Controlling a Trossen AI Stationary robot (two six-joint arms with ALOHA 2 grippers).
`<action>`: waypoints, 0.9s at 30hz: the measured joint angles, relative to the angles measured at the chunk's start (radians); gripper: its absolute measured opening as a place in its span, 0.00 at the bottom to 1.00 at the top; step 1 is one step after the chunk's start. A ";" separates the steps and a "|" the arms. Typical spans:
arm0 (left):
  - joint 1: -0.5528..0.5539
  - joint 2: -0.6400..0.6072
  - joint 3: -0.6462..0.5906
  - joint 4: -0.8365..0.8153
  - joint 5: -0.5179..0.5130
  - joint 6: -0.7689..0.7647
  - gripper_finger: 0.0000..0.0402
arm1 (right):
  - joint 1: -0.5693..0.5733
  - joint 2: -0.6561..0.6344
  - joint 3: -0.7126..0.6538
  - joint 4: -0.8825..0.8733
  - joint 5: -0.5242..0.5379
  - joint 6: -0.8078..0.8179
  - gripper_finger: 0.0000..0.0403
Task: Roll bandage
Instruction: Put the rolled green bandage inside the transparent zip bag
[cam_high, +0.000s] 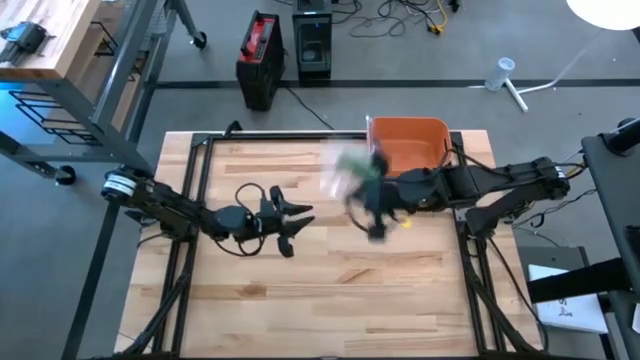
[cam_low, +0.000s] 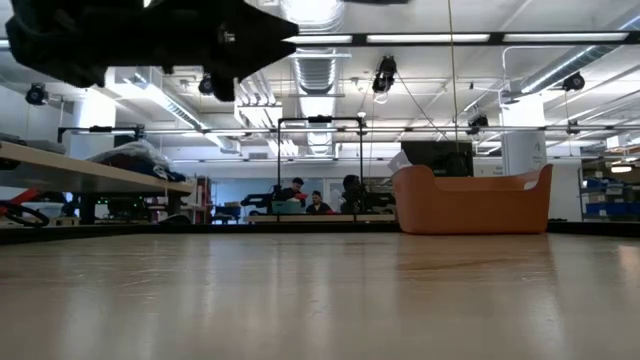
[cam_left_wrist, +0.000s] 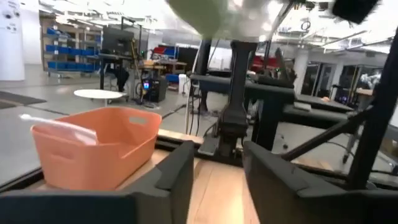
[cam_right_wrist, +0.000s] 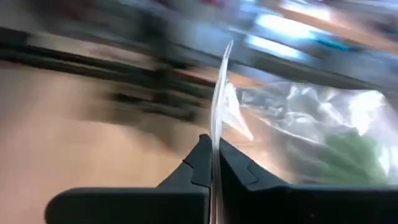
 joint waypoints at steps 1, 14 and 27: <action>0.000 -0.009 -0.014 0.000 0.000 -0.003 0.34 | -0.003 0.000 0.000 0.031 -0.149 -0.009 0.01; -0.013 -0.036 -0.076 0.004 0.004 -0.079 0.42 | -0.041 -0.042 -0.001 -0.265 0.786 0.124 0.01; -0.013 -0.035 -0.070 0.006 0.004 -0.072 0.34 | -0.042 -0.045 -0.001 -0.166 0.129 0.046 0.01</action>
